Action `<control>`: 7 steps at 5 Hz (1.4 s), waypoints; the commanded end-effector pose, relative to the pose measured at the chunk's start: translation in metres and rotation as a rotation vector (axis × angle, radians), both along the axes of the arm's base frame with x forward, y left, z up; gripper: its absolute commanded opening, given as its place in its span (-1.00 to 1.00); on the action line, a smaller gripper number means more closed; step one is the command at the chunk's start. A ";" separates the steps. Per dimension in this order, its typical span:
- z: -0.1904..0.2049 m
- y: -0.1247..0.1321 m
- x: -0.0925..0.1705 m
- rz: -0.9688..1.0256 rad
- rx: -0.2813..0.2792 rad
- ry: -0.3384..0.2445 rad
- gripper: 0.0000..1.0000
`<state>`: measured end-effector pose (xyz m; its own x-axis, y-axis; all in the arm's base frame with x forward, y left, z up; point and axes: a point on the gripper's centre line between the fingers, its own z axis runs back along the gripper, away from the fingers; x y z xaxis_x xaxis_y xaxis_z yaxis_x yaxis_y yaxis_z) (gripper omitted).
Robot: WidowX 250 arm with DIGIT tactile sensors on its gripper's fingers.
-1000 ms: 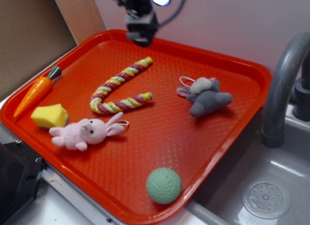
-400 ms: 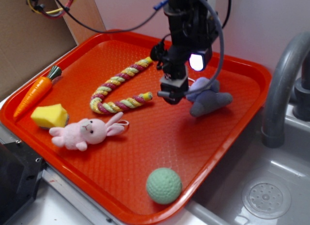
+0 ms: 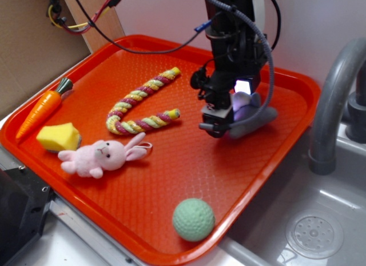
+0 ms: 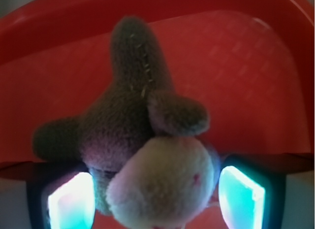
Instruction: Grab the gray animal.
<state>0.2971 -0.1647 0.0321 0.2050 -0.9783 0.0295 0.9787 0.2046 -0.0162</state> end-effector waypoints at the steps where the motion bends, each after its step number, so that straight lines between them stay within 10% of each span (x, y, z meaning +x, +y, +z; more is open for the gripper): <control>1: 0.003 -0.008 -0.015 0.116 -0.051 -0.017 -1.00; 4: 0.067 0.031 -0.016 0.775 -0.188 -0.157 -1.00; 5: 0.105 0.045 -0.033 1.017 -0.150 -0.240 -1.00; 7: 0.174 0.067 -0.073 1.424 -0.019 -0.046 -1.00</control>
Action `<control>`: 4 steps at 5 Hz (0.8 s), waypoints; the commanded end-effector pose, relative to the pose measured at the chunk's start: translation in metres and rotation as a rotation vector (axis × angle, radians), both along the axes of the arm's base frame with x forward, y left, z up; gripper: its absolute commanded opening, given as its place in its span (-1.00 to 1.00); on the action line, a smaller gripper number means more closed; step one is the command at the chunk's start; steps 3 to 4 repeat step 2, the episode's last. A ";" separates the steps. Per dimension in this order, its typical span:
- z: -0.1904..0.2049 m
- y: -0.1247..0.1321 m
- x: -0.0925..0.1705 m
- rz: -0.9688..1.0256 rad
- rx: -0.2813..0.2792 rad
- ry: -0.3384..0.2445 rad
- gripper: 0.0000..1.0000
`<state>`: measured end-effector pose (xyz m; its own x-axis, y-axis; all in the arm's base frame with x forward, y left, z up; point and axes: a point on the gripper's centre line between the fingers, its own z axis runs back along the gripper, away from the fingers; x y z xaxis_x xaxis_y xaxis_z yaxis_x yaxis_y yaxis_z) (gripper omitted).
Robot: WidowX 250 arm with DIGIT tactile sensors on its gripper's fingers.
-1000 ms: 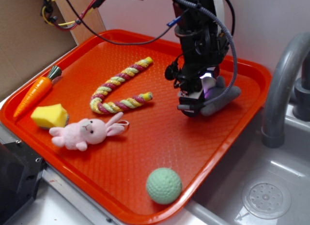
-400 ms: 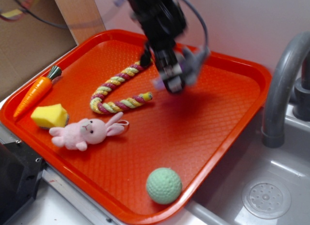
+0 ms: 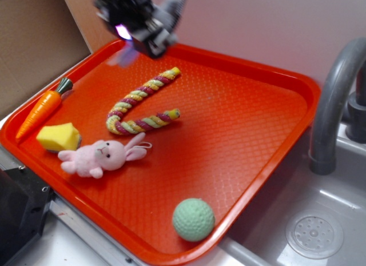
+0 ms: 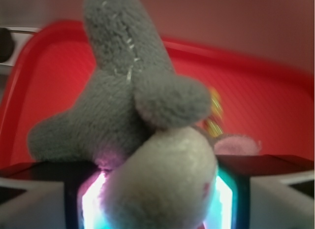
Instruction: Grab the gray animal.
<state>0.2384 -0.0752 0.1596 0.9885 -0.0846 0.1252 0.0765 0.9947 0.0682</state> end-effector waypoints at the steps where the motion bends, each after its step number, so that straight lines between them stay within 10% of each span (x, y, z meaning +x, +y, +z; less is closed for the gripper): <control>1: 0.067 -0.028 -0.025 0.024 -0.087 0.003 -1.00; 4: 0.073 -0.031 -0.027 -0.055 -0.126 -0.077 -1.00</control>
